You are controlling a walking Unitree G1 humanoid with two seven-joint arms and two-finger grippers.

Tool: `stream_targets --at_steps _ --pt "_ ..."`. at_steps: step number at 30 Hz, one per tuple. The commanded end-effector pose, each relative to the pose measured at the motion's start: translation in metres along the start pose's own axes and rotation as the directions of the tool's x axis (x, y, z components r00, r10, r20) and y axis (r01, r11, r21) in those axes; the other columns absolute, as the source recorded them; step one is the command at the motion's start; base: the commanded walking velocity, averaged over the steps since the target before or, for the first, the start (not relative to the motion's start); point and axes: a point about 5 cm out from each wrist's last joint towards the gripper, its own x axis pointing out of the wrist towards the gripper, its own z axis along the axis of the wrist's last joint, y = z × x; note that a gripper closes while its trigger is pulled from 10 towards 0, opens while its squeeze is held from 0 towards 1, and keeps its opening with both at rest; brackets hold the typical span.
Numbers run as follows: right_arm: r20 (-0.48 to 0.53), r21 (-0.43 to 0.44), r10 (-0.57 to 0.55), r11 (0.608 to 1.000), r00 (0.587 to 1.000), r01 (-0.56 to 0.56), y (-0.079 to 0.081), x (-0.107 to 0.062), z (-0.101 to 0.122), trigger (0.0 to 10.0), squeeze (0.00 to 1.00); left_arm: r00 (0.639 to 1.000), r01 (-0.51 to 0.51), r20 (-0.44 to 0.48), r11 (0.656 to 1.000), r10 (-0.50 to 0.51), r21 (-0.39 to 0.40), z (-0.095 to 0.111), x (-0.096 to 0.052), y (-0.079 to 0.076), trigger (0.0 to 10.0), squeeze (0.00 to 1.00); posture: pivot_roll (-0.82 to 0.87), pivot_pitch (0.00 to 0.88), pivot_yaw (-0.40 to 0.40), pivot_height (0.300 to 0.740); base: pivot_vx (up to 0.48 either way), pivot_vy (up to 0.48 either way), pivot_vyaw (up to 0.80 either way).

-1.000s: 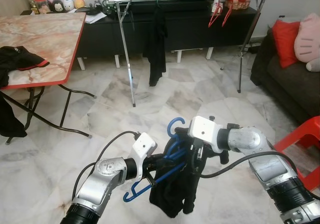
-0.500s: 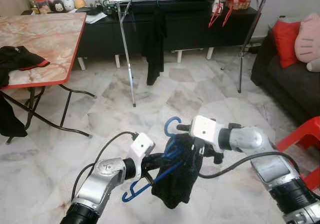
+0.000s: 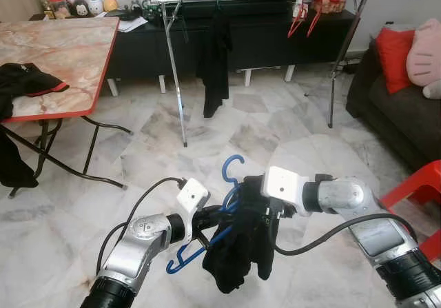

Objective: Hang hanger

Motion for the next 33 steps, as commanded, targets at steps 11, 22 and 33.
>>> stream_targets --at_steps 11,22,33 --pt "-0.074 -0.014 -0.080 0.997 0.994 0.079 -0.022 -0.029 -0.022 10.0 1.00 0.995 0.095 -0.021 0.995 -0.094 0.043 0.002 -0.011 -0.001 10.0 0.00 -0.11 0.000 -0.028 0.740 0.000 0.000 0.00" --pt "-0.080 0.039 0.008 0.999 0.997 -0.005 -0.021 -0.032 -0.040 10.0 0.00 0.964 0.263 -0.055 0.963 -0.259 0.067 0.009 -0.025 -0.009 10.0 0.00 -0.11 0.000 -0.022 0.740 0.000 0.000 0.00" --pt "0.082 0.133 0.187 0.971 0.979 -0.197 -0.008 -0.027 -0.035 10.0 0.00 0.935 0.351 -0.083 0.933 -0.345 0.082 0.017 -0.029 -0.015 10.0 0.00 -0.10 0.008 -0.013 0.740 0.000 0.000 0.00"
